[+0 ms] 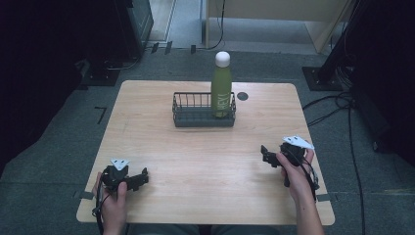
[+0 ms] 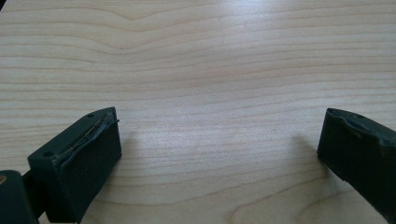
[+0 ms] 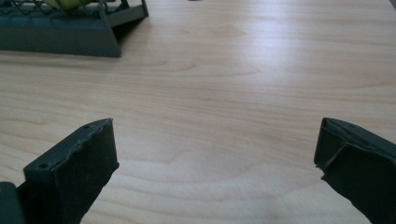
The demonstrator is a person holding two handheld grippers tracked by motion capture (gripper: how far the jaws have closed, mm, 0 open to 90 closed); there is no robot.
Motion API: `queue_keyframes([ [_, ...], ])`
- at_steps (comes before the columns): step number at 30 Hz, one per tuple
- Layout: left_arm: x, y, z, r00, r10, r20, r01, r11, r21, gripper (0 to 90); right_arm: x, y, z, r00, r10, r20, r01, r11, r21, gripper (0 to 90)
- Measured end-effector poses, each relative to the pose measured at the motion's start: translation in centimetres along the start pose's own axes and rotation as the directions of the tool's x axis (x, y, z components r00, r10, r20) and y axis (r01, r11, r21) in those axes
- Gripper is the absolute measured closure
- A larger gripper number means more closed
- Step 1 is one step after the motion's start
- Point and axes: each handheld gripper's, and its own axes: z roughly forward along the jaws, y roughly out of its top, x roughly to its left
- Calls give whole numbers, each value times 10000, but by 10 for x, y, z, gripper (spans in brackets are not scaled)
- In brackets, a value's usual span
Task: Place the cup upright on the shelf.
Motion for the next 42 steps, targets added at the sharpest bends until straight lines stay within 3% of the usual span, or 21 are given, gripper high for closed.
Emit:
queue_keyframes([
  [13,0,0,0,10000,-11,2,11,10000,0,0,-28,-29,-24,9976,200,658,-224,9991,360,0],
  [20,0,0,0,10000,-13,1,13,10000,-2,0,-38,-50,-34,9920,-33,1258,-115,9932,1162,0],
  [27,0,0,0,10000,-13,1,13,10000,-1,0,-43,-67,-42,9867,-25,1624,-228,9878,1538,0],
  [34,0,0,0,10000,-11,1,11,10000,-3,0,-48,-76,-54,9844,185,1750,-449,9879,1484,0],
  [40,0,0,0,10000,-12,0,12,10000,-5,0,-55,-80,-60,9856,110,1689,-366,9882,1490,0],
  [42,0,0,0,10000,-14,1,14,10000,-4,0,-56,-80,-60,9824,220,1855,-496,9881,1458,0],
])
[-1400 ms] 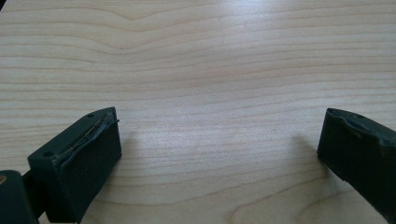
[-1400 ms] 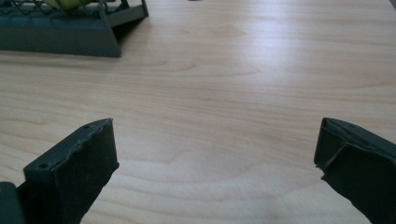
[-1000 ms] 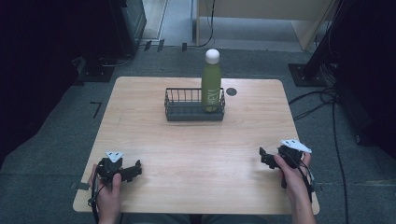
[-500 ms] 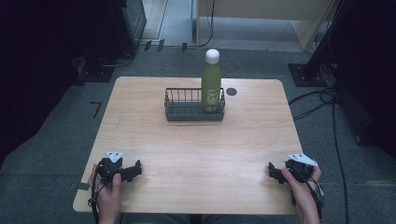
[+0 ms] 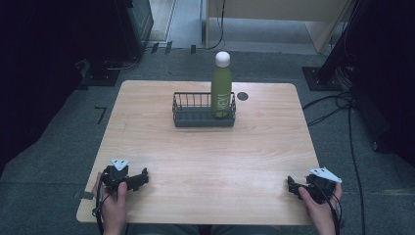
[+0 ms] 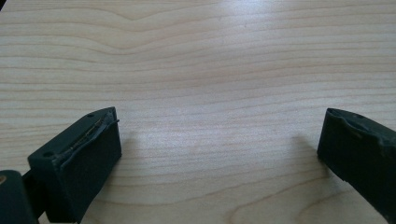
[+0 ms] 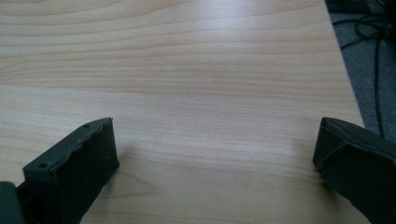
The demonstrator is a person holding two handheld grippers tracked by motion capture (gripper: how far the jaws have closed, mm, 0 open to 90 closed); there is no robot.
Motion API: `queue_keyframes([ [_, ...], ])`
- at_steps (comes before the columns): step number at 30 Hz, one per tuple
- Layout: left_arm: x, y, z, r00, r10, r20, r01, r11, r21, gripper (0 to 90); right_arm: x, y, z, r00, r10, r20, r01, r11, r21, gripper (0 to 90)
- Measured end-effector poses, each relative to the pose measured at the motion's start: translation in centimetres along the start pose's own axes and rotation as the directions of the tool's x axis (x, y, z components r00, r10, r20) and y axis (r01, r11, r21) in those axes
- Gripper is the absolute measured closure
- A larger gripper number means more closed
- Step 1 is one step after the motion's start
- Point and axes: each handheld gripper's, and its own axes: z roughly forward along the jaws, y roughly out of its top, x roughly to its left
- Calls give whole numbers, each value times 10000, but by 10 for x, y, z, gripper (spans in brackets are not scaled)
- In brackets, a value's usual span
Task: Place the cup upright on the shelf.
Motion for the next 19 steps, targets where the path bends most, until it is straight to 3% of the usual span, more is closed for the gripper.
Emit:
queue_keyframes([
  [19,0,0,0,10000,0,-2,0,10000,-4,0,-1,1,0,9994,236,257,-236,9997,-6,0],
])
